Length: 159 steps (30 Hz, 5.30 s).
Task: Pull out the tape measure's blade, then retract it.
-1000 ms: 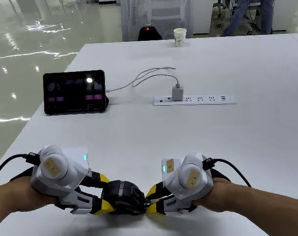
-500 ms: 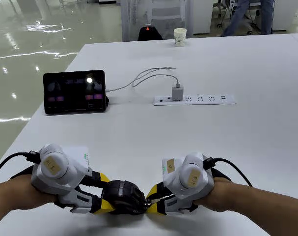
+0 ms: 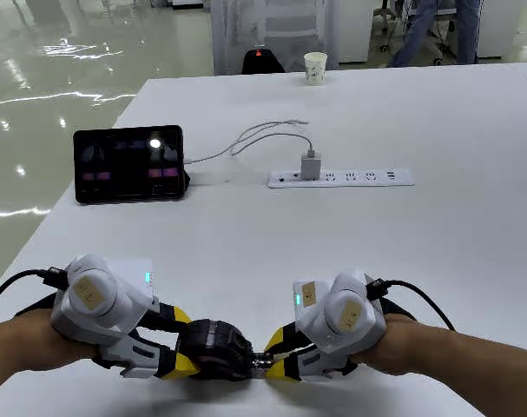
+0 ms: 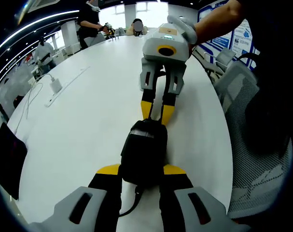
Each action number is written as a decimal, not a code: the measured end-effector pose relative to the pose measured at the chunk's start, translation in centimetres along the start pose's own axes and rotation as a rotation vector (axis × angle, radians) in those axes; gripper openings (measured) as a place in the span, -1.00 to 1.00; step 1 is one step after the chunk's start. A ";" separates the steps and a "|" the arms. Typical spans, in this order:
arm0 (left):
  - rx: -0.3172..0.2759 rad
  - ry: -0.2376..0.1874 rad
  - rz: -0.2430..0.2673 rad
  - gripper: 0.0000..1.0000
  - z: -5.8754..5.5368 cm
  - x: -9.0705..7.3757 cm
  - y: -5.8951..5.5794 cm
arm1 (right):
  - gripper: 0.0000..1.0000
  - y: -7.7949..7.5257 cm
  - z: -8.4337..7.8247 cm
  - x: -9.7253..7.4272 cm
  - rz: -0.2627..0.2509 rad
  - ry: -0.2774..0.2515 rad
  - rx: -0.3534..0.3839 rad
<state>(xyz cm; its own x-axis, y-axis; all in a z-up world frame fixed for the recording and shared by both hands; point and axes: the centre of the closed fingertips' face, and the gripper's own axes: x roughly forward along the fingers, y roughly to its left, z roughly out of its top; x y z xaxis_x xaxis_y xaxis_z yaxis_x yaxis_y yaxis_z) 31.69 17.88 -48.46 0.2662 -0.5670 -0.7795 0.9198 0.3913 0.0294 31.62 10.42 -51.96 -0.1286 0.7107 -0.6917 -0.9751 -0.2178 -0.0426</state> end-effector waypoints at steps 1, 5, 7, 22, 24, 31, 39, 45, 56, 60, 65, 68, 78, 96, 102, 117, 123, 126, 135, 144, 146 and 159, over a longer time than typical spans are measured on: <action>0.000 0.000 0.000 -0.53 0.0 0.0 0.0 | -0.82 0.0 -0.1 -0.1 0.000 0.001 0.000; -0.001 -0.001 -0.001 -0.53 0.0 0.0 0.0 | -0.82 0.0 -0.3 -0.3 -0.002 0.006 -0.001; -0.002 -0.002 -0.001 -0.53 0.0 0.0 0.0 | -0.82 0.0 -0.5 -0.5 -0.003 0.006 0.000; -0.001 0.005 -0.003 -0.53 0.0 0.0 -0.1 | -0.81 0.2 -1.6 -1.8 -0.008 0.018 0.011; -0.002 0.006 -0.003 -0.53 0.0 0.0 -0.1 | -0.81 0.2 -1.7 -1.9 -0.009 0.019 0.013; -0.001 0.010 -0.003 -0.53 0.0 0.1 -0.1 | -0.81 0.3 -2.3 -2.5 -0.010 0.026 0.017; 0.003 0.015 0.000 -0.53 0.0 0.1 -0.1 | -0.81 0.4 -3.0 -3.2 -0.014 0.035 0.019; 0.007 0.025 0.002 -0.53 0.0 0.1 -0.1 | -0.81 0.5 -3.6 -3.8 -0.018 0.042 0.019; 0.009 0.036 0.003 -0.53 -0.1 0.1 -0.1 | -0.81 0.6 -4.7 -4.9 -0.031 0.057 0.024; 0.009 0.037 0.003 -0.53 -0.1 0.1 -0.1 | -0.81 0.7 -5.1 -5.4 -0.034 0.061 0.027; 0.007 0.039 0.002 -0.53 -0.1 0.1 -0.1 | -0.81 0.7 -5.6 -6.1 -0.037 0.066 0.027; 0.005 0.038 0.001 -0.53 -0.1 0.1 0.0 | -0.81 0.7 -5.9 -6.4 -0.038 0.067 0.029; 0.002 0.040 0.002 -0.53 -0.1 0.1 0.0 | -0.81 0.6 -7.1 -7.6 -0.046 0.079 0.029; -0.013 0.041 0.008 -0.53 0.0 0.1 -0.1 | -0.82 0.6 -9.2 -9.9 -0.055 0.118 0.028; -0.016 0.040 0.008 -0.53 0.0 0.2 -0.1 | -0.82 0.8 -9.9 -10.5 -0.059 0.128 0.036; -0.017 0.041 0.010 -0.52 0.0 0.2 -0.1 | -0.82 0.9 -11.9 -12.6 -0.077 0.156 0.061; -0.017 0.043 0.009 -0.52 -0.1 0.2 -0.1 | -0.82 1.1 -12.5 -13.3 -0.082 0.165 0.067; -0.017 0.043 0.009 -0.52 -0.1 0.2 -0.1 | -0.82 1.1 -12.8 -13.6 -0.083 0.168 0.071; -0.016 0.045 0.008 -0.52 0.0 0.1 -0.1 | -0.82 1.2 -13.5 -14.4 -0.089 0.183 0.076; -0.016 0.052 0.010 -0.52 0.0 0.2 -0.2 | -0.82 1.2 -13.8 -14.7 -0.094 0.191 0.076; -0.010 0.060 0.010 -0.52 0.0 0.2 -0.2 | -0.81 1.2 -13.8 -14.7 -0.093 0.197 0.074; 0.002 0.101 0.009 -0.50 -0.1 0.3 -0.1 | -0.78 1.3 -13.9 -14.6 -0.076 0.234 0.061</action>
<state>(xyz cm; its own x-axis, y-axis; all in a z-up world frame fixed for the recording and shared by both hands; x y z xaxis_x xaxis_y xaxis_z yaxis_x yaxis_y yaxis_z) 31.64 17.77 -48.75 0.2440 -0.4874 -0.8384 0.9182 0.3944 0.0380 34.74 -9.54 -51.94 -0.0157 0.5479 -0.8364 -0.9904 -0.1236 -0.0624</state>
